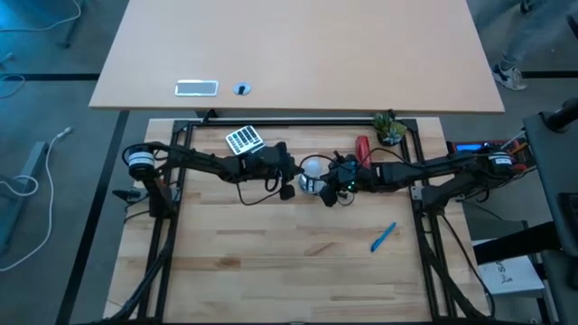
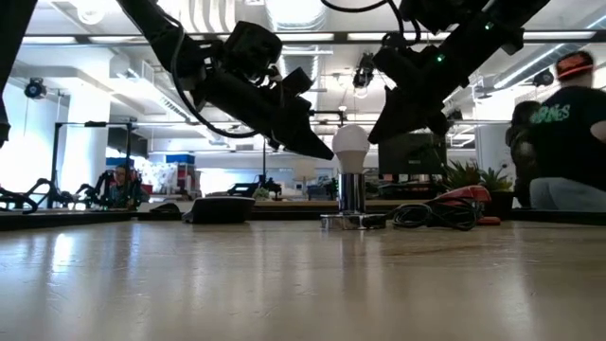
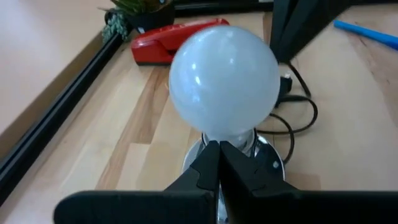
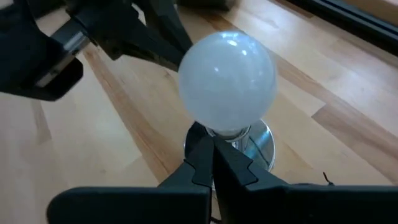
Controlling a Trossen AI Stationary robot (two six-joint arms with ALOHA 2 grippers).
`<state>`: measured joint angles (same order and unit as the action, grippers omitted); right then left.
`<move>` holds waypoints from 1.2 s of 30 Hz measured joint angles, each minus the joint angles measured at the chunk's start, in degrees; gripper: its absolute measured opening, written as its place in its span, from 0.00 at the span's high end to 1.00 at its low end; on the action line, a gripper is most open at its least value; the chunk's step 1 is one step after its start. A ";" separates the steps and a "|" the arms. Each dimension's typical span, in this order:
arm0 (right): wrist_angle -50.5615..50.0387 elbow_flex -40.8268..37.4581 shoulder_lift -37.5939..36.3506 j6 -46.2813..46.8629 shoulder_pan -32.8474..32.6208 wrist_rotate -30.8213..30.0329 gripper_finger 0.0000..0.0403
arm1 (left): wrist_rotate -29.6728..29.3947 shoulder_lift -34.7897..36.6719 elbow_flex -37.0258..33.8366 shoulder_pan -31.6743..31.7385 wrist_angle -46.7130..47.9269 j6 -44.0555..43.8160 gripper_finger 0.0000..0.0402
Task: Screw lightbulb
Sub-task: Insert the white lightbulb into the silver lamp
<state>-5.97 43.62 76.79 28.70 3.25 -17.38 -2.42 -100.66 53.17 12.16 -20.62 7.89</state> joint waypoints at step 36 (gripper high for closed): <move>0.98 -0.02 0.90 -3.80 1.90 -1.79 1.00 | 4.12 0.78 -0.35 0.31 -1.10 2.07 1.00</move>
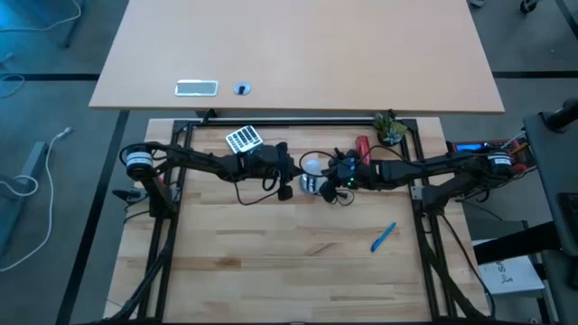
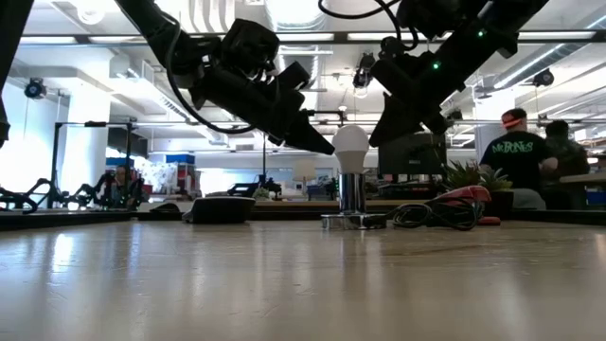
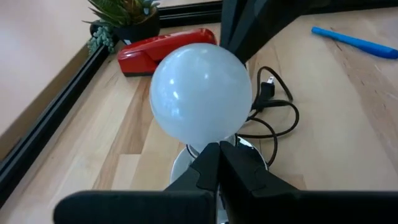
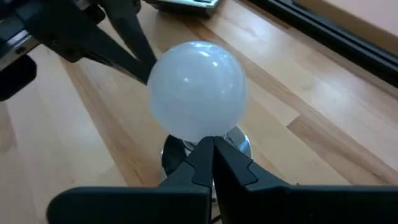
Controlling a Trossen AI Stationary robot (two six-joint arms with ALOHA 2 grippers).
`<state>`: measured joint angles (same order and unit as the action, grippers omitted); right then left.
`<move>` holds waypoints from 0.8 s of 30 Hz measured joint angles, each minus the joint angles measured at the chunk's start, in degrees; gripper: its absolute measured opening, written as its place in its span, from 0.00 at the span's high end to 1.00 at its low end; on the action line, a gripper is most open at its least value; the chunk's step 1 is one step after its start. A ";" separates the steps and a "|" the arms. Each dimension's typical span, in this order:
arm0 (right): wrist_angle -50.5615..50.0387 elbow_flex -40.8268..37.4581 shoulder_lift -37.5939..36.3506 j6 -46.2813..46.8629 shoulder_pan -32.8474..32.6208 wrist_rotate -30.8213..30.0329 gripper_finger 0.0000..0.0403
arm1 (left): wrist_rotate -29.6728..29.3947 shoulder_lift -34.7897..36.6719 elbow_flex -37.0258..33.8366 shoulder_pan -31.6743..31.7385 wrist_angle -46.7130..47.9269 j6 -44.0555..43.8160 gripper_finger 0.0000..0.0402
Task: Screw lightbulb
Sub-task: Insert the white lightbulb into the silver lamp
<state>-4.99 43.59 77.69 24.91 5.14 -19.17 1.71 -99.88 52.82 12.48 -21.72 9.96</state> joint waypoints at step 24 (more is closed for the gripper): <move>0.05 0.02 -0.73 3.61 -1.53 2.68 1.00 | -2.66 0.34 -0.02 0.28 1.52 -2.13 1.00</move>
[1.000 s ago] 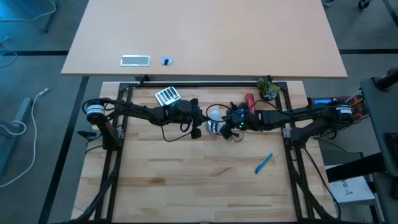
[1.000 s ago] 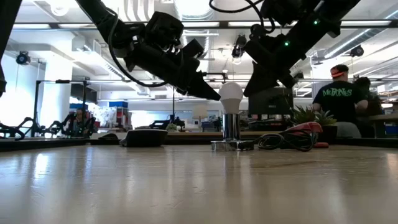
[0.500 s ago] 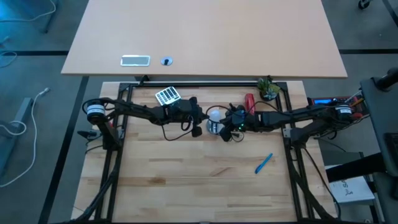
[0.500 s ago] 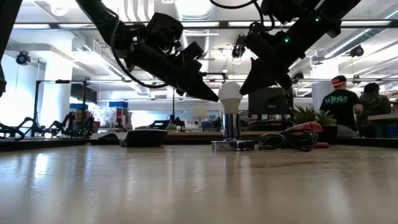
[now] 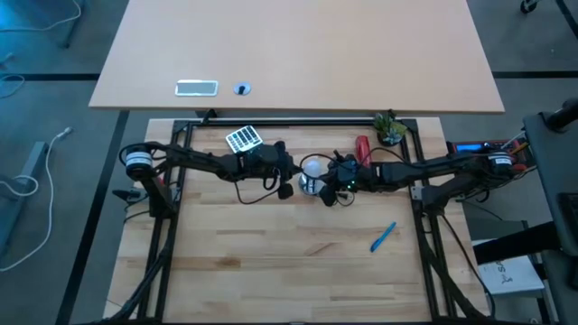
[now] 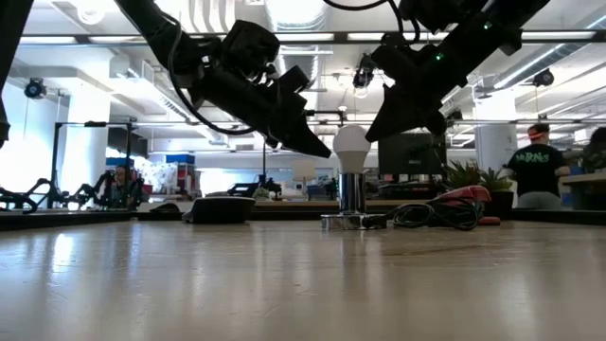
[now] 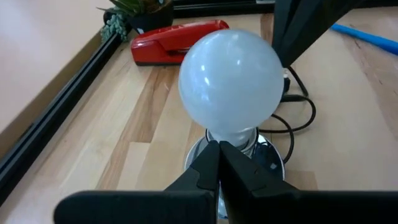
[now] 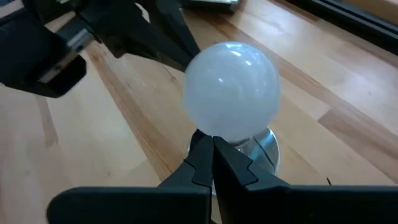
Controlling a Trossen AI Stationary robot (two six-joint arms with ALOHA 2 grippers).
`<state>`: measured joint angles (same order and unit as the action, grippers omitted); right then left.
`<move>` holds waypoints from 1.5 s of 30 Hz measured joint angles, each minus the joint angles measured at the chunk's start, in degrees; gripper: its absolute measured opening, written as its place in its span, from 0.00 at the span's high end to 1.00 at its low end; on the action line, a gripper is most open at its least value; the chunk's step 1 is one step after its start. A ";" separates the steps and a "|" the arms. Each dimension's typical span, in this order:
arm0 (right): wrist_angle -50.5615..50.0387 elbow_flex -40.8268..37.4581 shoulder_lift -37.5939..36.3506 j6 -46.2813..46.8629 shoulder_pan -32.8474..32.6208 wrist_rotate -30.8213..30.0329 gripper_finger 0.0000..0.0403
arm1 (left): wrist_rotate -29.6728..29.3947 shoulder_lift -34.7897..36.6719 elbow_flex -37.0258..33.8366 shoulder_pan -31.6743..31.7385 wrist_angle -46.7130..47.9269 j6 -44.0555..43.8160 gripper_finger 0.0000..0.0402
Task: Screw lightbulb
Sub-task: Insert the white lightbulb into the silver lamp
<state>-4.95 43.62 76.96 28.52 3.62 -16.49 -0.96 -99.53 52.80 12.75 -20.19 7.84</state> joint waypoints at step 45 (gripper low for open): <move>1.55 0.02 -0.13 -2.98 0.37 -1.03 1.00 | -0.58 -0.15 0.02 -0.26 -0.83 0.17 1.00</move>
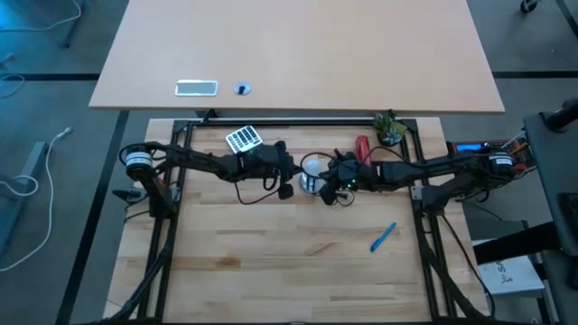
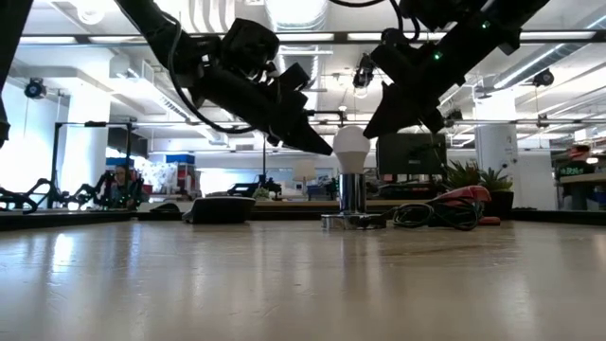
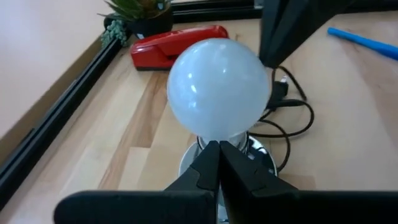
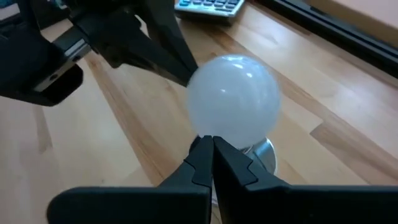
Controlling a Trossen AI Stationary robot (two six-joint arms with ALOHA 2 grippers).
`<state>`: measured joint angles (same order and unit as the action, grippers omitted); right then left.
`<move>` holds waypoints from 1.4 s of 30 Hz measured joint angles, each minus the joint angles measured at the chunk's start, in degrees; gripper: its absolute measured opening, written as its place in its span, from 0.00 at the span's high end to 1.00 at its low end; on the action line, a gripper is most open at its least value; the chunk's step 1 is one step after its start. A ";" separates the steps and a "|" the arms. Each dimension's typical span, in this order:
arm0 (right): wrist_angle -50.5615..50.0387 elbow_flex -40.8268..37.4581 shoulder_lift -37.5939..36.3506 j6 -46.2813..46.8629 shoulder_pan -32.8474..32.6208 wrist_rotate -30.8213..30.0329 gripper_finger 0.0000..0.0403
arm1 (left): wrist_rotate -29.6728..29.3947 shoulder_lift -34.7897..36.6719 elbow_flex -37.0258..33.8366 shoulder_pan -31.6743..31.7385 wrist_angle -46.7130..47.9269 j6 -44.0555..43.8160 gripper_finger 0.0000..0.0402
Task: Screw lightbulb
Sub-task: Insert the white lightbulb into the silver lamp
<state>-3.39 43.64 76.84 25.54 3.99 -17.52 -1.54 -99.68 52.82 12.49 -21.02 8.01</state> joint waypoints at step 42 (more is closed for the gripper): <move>-2.25 -0.07 0.33 -0.02 2.27 -3.05 1.00 | 3.96 1.66 -0.02 0.39 0.97 4.44 1.00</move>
<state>-5.64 43.57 77.17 25.52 6.26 -20.57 2.42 -98.02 52.80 12.88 -20.05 12.45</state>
